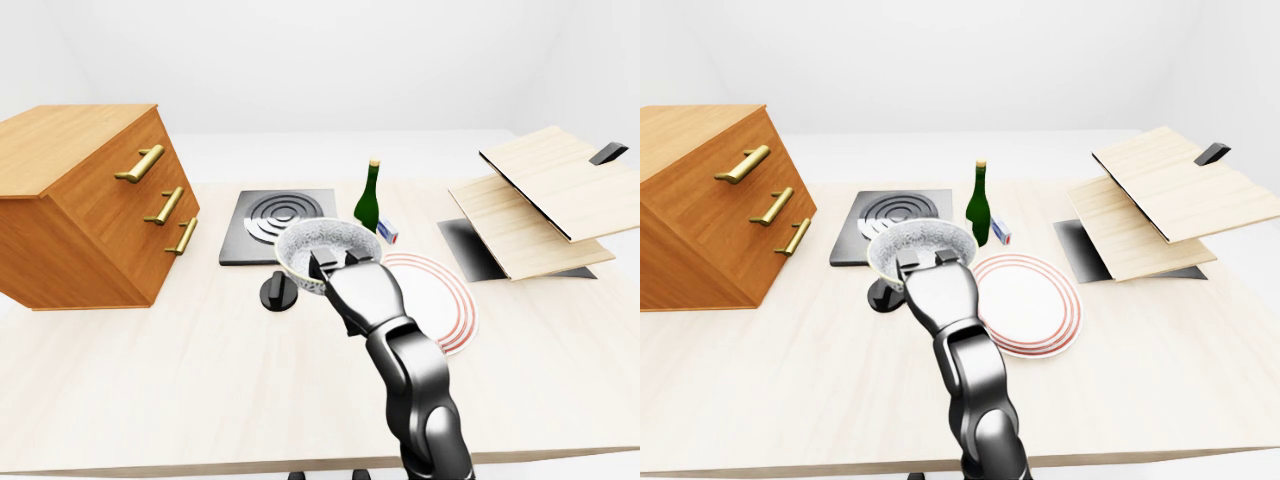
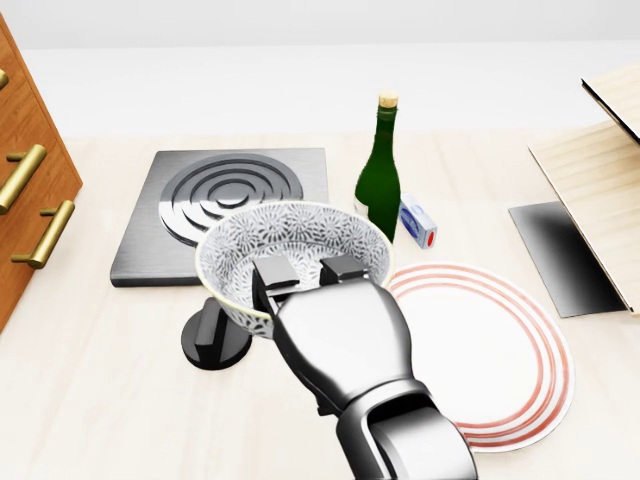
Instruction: Pick up the akita bowl and put it on the plate.
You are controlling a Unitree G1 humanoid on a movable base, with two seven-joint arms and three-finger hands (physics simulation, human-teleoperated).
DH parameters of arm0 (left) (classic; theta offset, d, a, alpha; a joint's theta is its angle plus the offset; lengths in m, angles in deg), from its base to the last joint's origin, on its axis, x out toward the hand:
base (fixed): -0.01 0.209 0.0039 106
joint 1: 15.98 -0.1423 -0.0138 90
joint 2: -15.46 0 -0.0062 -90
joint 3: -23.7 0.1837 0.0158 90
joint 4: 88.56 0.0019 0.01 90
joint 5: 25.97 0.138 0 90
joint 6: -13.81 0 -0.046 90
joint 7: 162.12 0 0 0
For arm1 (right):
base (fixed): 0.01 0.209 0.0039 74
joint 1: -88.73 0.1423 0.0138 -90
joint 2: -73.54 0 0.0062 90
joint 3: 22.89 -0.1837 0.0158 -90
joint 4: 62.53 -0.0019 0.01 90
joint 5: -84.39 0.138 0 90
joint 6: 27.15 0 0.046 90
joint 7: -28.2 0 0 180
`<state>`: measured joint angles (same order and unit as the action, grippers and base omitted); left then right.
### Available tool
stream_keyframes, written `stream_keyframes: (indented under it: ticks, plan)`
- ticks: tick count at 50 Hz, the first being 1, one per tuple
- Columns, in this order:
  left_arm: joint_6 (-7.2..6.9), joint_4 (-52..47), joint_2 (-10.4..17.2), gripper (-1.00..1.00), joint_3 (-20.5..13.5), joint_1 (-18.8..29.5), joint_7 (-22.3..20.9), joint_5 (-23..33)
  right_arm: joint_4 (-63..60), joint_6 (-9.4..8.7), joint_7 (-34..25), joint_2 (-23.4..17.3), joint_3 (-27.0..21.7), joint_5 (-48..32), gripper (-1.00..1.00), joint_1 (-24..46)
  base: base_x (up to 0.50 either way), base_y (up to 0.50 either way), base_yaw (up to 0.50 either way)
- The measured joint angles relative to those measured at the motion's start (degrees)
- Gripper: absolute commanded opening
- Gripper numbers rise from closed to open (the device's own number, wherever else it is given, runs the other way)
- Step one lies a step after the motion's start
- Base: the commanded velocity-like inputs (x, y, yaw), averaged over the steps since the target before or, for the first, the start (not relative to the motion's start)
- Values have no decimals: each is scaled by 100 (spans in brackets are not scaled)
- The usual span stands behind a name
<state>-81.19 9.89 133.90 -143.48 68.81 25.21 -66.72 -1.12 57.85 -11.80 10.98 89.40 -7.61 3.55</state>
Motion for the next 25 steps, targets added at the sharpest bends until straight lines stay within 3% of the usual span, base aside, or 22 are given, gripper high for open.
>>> stream_keyframes:
  ticks: [25]
  plan:
    - [0,138,-4,100,119,-17,51,-69,-151,0,0,-449,-311,189,-100,-352,0,0,0]
